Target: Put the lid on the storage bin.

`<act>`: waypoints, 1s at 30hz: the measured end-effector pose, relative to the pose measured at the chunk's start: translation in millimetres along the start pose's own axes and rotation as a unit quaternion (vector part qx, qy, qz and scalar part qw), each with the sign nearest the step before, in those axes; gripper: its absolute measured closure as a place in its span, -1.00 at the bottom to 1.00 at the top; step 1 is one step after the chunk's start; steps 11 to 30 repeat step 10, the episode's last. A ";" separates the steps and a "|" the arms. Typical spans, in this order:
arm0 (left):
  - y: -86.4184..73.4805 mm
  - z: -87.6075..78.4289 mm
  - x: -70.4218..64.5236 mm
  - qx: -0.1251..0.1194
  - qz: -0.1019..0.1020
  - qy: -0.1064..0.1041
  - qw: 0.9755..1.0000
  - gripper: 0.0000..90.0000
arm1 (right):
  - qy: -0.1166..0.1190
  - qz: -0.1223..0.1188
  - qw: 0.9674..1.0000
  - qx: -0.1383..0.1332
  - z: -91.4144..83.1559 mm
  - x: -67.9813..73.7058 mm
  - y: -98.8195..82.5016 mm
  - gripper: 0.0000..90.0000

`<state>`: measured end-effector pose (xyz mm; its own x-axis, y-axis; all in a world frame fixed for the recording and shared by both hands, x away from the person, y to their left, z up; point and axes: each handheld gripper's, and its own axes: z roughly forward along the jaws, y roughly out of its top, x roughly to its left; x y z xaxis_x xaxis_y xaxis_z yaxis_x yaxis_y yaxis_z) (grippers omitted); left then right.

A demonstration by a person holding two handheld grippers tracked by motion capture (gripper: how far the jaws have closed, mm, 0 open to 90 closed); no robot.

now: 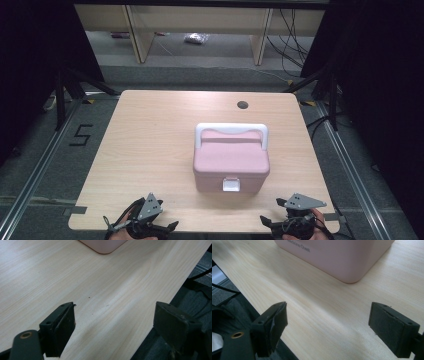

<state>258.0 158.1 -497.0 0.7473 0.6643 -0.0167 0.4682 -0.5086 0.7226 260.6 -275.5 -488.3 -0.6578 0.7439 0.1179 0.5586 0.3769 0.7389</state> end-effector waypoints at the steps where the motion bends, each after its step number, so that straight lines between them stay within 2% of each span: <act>1: -0.1 0.0 0.0 0.000 -0.001 0.000 1.000 -0.62 | 0.004 0.009 1.000 0.001 0.3 1.0 -0.2 -0.63; 6: 0.0 -0.5 0.7 0.002 0.007 0.001 1.000 -0.62 | 0.006 0.008 1.000 0.003 0.4 0.9 -0.2 -0.63; 8: -0.3 0.3 0.4 0.003 0.001 0.001 1.000 -0.62 | 0.000 -0.004 1.000 0.006 0.2 -0.6 0.1 -0.63; 30: -0.3 0.8 0.0 0.002 -0.001 0.001 1.000 -0.62 | 0.002 -0.002 1.000 0.008 0.5 -0.2 0.0 -0.63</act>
